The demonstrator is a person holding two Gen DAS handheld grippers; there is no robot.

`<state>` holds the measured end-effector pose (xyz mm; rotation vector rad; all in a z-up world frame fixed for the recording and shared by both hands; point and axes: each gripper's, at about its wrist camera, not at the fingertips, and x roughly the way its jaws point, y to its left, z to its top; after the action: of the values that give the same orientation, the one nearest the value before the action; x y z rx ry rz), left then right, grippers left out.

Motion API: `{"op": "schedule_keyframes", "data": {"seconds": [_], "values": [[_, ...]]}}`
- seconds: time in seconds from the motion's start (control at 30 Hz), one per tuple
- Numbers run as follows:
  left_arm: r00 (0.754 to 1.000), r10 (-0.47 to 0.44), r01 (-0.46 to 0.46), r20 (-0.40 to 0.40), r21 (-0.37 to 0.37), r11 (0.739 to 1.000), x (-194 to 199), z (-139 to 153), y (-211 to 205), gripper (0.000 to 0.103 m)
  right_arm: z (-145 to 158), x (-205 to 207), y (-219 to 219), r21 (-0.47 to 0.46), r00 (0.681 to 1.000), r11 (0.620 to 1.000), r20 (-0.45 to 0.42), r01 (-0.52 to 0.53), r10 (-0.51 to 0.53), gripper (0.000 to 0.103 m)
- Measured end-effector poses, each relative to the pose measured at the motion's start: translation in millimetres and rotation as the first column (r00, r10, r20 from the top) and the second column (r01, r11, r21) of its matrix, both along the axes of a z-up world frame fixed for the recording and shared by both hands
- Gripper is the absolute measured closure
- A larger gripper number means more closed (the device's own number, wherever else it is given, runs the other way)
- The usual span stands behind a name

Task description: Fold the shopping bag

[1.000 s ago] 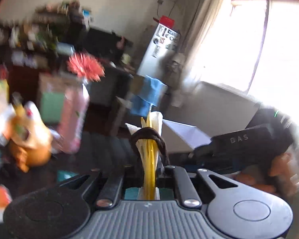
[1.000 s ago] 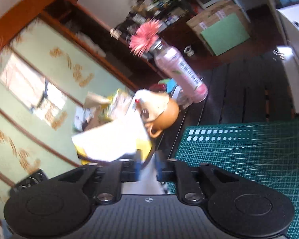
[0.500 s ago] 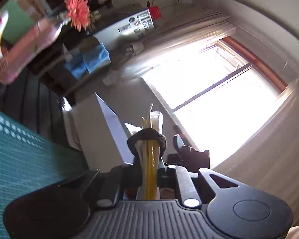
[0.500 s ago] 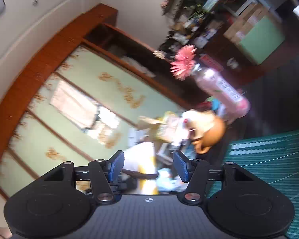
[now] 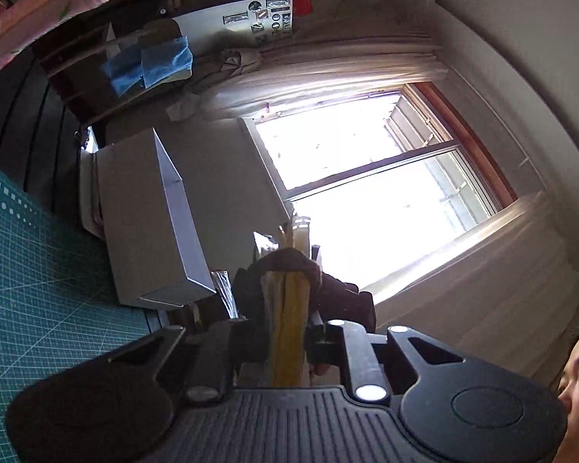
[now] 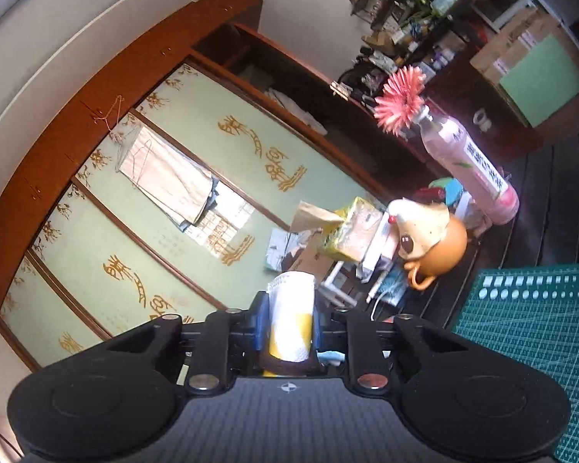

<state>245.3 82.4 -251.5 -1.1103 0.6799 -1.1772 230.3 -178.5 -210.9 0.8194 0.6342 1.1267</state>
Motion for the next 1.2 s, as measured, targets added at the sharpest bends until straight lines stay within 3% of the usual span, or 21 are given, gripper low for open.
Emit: {"op": "schedule_keyframes", "data": {"seconds": [0.33, 0.57, 0.63, 0.7, 0.8, 0.83, 0.9, 0.97, 1.03, 1.07, 1.13, 1.2], "values": [[0.999, -0.037, 0.037, 0.02, -0.009, 0.999, -0.5, -0.5, -1.1, 0.08, 1.3, 2.8, -27.2, 0.092, 0.991, 0.987, -0.027, 0.135, -0.133, 0.087], [0.998, -0.038, 0.036, 0.047, 0.039, 0.999, -4.8, 3.7, -5.5, 0.082, -3.8, 7.2, -37.7, 0.125, 0.981, 0.974, -0.064, 0.19, -0.184, 0.087], [0.998, -0.006, 0.001, 0.059, 0.084, 0.997, -6.6, 7.3, -7.7, 0.086, -1.1, 4.9, -35.6, 0.079, 0.977, 0.974, -0.029, 0.213, -0.211, 0.087], [0.997, 0.025, -0.034, 0.066, 0.133, 0.991, -7.3, 9.6, -10.3, 0.088, 3.3, 0.7, -31.4, 0.009, 0.97, 0.97, 0.026, 0.243, -0.243, 0.075], [0.994, 0.085, -0.099, 0.072, 0.233, 0.967, -8.0, 12.2, -13.5, 0.089, 9.8, -5.7, -25.0, -0.092, 0.953, 0.952, 0.113, 0.293, -0.283, 0.067], [0.991, 0.112, -0.13, 0.079, 0.283, 0.95, -8.1, 13.5, -15.1, 0.089, 12.0, -7.8, -22.9, -0.124, 0.945, 0.942, 0.143, 0.311, -0.293, 0.067], [0.977, 0.166, -0.209, 0.135, 0.431, 0.878, -9.9, 17.2, -24.7, 0.089, 16.4, -12.0, -18.7, -0.187, 0.929, 0.919, 0.203, 0.348, -0.31, 0.066], [0.957, 0.21, -0.287, 0.199, 0.562, 0.776, -11.7, 20.9, -34.3, 0.089, 20.8, -16.2, -14.5, -0.246, 0.91, 0.889, 0.263, 0.386, -0.322, 0.066], [0.934, 0.238, -0.357, 0.266, 0.67, 0.651, -13.4, 24.1, -43.9, 0.089, 25.2, -20.5, -10.3, -0.301, 0.888, 0.854, 0.323, 0.425, -0.328, 0.066], [0.932, 0.229, -0.362, 0.28, 0.704, 0.611, -13.5, 21.9, -49.6, 0.089, 27.4, -22.6, -8.2, -0.327, 0.876, 0.834, 0.353, 0.445, -0.329, 0.066], [0.933, 0.21, -0.359, 0.291, 0.747, 0.56, -13.5, 18.2, -58.9, 0.089, 31.8, -26.8, -4.0, -0.374, 0.85, 0.79, 0.413, 0.485, -0.326, 0.066], [0.931, 0.194, -0.364, 0.309, 0.781, 0.507, -13.6, 16.6, -68.1, 0.089, 30.0, -28.8, 5.8, -0.412, 0.845, 0.777, 0.458, 0.476, -0.275, 0.047]]}}
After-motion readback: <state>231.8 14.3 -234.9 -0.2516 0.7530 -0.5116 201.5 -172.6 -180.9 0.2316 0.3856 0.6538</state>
